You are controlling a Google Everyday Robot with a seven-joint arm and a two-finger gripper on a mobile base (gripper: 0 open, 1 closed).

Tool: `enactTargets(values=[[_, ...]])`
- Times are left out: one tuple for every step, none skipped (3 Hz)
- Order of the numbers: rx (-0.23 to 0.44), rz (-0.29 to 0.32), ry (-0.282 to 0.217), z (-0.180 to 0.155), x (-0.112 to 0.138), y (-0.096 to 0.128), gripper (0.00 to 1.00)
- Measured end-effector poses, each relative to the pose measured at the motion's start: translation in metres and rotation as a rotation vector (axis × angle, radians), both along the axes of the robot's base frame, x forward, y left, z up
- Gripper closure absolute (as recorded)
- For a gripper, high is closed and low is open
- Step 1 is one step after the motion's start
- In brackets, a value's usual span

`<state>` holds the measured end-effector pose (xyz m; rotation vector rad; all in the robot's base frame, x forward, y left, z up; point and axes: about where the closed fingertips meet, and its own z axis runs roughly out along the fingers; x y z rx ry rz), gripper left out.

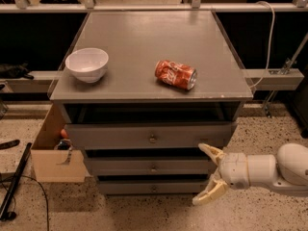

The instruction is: Open bottom drawer

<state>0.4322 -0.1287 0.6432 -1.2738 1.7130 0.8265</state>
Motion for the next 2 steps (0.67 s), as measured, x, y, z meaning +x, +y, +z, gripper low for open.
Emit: enactTargets(values=[[-0.006, -0.093, 0.038, -0.030, -0.014, 0.006, 0.00], [-0.047, -0.277, 0.009, -0.066, 0.002, -0.016, 0.00]])
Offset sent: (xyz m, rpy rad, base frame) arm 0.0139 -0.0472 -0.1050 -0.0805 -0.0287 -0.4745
